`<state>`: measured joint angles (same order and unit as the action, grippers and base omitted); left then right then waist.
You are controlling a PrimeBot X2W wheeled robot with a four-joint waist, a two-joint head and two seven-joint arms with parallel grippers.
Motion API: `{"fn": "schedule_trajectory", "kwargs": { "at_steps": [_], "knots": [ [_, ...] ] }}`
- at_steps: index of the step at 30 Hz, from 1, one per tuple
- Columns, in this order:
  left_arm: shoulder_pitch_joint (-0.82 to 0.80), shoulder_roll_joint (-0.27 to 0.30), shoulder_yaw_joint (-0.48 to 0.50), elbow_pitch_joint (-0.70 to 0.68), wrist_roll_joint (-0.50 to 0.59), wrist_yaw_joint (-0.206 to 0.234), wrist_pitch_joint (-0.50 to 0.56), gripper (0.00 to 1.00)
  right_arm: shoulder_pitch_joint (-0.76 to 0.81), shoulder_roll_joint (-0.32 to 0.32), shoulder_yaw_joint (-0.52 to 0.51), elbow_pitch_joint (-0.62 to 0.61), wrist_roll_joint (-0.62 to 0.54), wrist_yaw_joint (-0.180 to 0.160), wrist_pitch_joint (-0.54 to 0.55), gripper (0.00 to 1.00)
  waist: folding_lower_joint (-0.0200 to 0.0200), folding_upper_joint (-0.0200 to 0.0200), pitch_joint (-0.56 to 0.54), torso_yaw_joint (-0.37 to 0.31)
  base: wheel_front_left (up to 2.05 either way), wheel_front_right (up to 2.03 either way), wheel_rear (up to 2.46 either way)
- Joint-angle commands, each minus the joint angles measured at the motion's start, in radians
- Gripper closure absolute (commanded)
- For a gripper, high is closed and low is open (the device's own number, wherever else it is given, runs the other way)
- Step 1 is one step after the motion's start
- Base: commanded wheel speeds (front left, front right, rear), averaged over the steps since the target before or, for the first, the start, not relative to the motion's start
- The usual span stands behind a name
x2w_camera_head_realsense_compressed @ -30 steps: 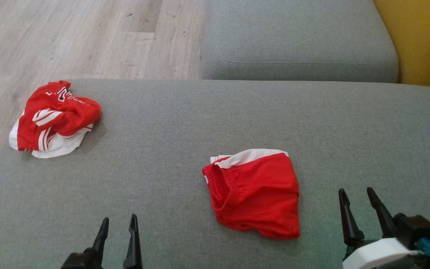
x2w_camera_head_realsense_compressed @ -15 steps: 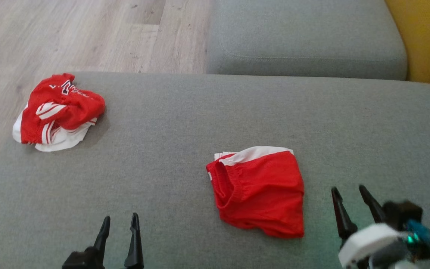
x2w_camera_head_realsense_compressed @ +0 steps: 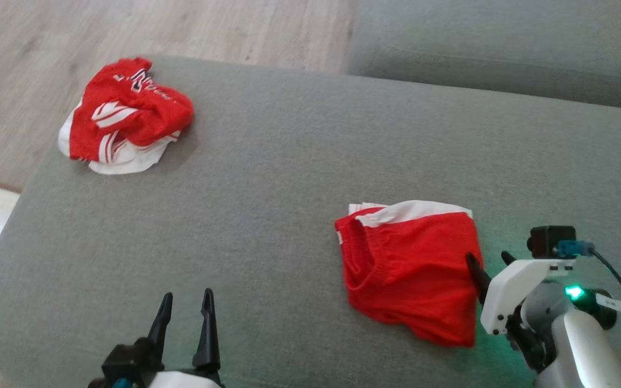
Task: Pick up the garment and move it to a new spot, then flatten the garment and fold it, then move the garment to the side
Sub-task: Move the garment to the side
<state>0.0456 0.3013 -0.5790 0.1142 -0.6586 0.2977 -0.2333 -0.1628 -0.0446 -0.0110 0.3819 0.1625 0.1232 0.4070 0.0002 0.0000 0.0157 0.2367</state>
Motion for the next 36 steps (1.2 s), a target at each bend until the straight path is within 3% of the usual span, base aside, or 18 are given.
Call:
{"fn": "schedule_trajectory", "kwargs": {
  "at_steps": [1,6,7,8,10,11,18,33,36],
  "knots": [
    [-0.061,0.0,0.038,-0.023,0.01,-0.006,-0.012,0.0,-0.063,-0.006,0.014,-0.007,-0.004,0.008,0.013,0.0,-0.0002,0.0,0.028,0.035,0.0,0.0,0.0],
    [-0.067,-0.012,0.039,-0.013,0.015,-0.013,-0.018,0.0,-0.082,-0.006,0.017,0.069,0.042,0.008,0.057,0.0,-0.0002,0.0,0.056,0.061,0.0,0.0,0.0],
    [-0.067,-0.012,0.039,-0.012,0.016,-0.014,-0.018,0.0,-0.085,-0.006,0.022,0.074,0.053,0.008,0.06,0.35,-0.0002,0.0,0.062,0.059,0.0,0.0,0.0],
    [-0.069,-0.012,0.038,-0.011,0.018,-0.016,-0.019,0.0,-0.088,-0.006,0.03,0.08,0.063,0.008,0.064,0.56,-0.0002,0.0,0.067,0.056,0.0,0.0,0.0],
    [-0.08,-0.01,0.034,-0.011,0.023,-0.023,-0.019,0.0,-0.097,-0.006,0.041,0.085,0.076,0.008,0.065,0.78,-0.0002,0.0,0.081,0.044,0.0,0.0,0.0],
    [-0.09,-0.007,0.034,-0.011,0.027,-0.027,-0.02,0.0,-0.104,-0.006,0.043,0.083,0.075,0.008,0.059,1.0,-0.0002,0.0,0.09,0.034,0.0,0.0,0.0],
    [-0.162,0.003,0.034,-0.035,0.053,-0.038,-0.016,0.0,-0.18,-0.006,0.013,0.052,0.013,0.008,-0.011,1.0,-0.0002,0.0,0.158,-0.08,0.0,0.0,0.0],
    [-0.312,0.049,0.008,-0.103,0.12,-0.044,0.056,0.0,-0.332,-0.031,-0.099,-0.076,-0.048,0.008,-0.112,1.0,-0.0002,0.0,0.338,-0.538,0.0,0.0,0.0],
    [-0.326,0.055,-0.001,-0.114,0.128,-0.043,0.075,0.0,-0.339,-0.027,-0.101,-0.075,-0.045,0.008,-0.123,1.0,-0.0002,0.0,0.351,-0.586,0.0,0.0,0.0]
  ]
}}
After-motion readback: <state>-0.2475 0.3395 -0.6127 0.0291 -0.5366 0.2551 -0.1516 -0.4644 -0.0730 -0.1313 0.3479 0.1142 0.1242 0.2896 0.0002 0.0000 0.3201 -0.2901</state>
